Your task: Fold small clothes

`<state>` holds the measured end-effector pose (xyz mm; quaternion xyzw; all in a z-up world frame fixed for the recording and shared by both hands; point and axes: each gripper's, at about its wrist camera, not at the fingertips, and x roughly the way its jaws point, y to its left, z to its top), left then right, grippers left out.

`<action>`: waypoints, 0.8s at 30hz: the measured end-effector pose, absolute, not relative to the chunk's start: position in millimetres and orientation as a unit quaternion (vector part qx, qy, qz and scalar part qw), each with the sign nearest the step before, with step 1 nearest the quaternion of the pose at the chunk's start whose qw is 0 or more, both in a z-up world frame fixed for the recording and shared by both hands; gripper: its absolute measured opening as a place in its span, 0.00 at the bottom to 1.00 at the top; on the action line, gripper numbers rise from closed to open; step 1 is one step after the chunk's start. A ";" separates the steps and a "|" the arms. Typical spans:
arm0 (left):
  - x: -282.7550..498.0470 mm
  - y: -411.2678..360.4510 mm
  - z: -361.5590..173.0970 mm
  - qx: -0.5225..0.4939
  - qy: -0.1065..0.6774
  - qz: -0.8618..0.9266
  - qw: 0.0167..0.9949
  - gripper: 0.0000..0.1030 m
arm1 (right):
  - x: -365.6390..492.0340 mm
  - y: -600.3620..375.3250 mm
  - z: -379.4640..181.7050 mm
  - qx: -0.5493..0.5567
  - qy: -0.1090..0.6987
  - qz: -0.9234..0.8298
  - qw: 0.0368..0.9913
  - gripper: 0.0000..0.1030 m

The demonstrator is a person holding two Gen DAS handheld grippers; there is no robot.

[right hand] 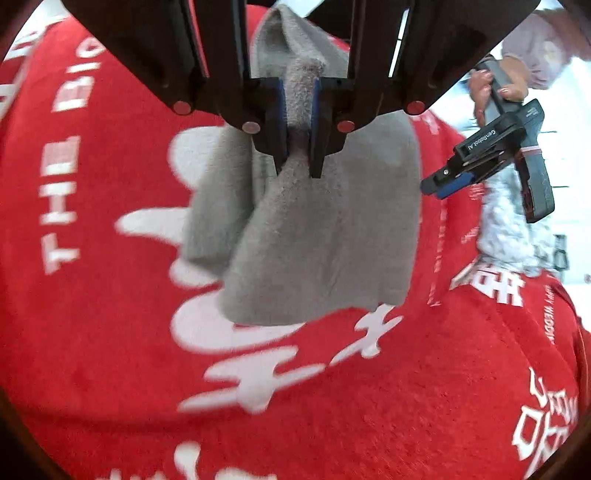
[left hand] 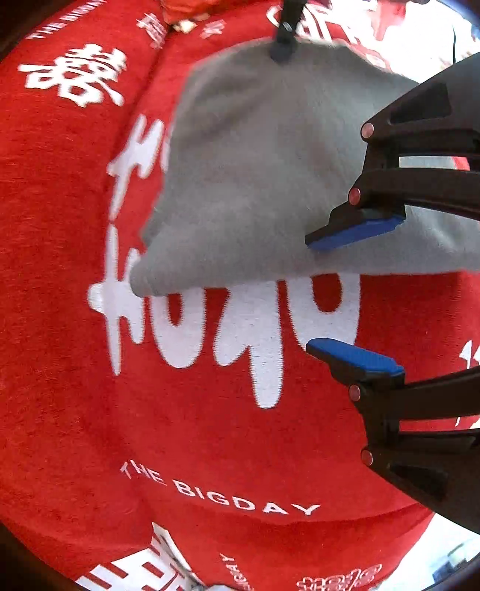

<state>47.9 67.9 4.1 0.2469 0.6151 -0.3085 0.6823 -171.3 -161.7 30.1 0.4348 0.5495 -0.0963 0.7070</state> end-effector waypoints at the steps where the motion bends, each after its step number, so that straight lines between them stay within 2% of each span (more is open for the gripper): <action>1: 45.3 67.5 -2.6 0.253 0.616 -0.303 0.681 0.50 | -173.0 -162.6 24.1 0.411 0.565 -0.117 0.706 0.08; 3: 43.4 68.2 -11.2 0.260 0.618 -0.290 0.683 0.50 | -171.4 -165.4 -6.9 0.406 0.598 -0.130 0.679 0.08; 5: 44.8 70.7 -7.5 0.255 0.621 -0.284 0.685 0.50 | -173.7 -171.1 -27.2 0.458 0.592 -0.126 0.652 0.08; 11: 40.4 79.9 23.3 0.258 0.615 -0.304 0.680 0.50 | -183.9 -170.9 5.5 0.423 0.599 -0.158 0.661 0.09; 15: 23.9 76.7 42.8 0.256 0.608 -0.333 0.673 0.50 | -197.7 -157.0 33.6 0.429 0.575 -0.158 0.678 0.09; 19: 4.1 69.8 24.9 0.265 0.625 -0.335 0.653 0.50 | -186.9 -122.4 44.5 0.416 0.576 -0.130 0.692 0.09; 22: -1.9 73.4 7.2 0.254 0.639 -0.329 0.648 0.50 | -172.3 -97.8 26.7 0.414 0.590 -0.122 0.683 0.09; 24: -1.7 75.1 5.2 0.247 0.639 -0.327 0.651 0.54 | -176.8 -94.8 14.3 0.405 0.601 -0.130 0.677 0.07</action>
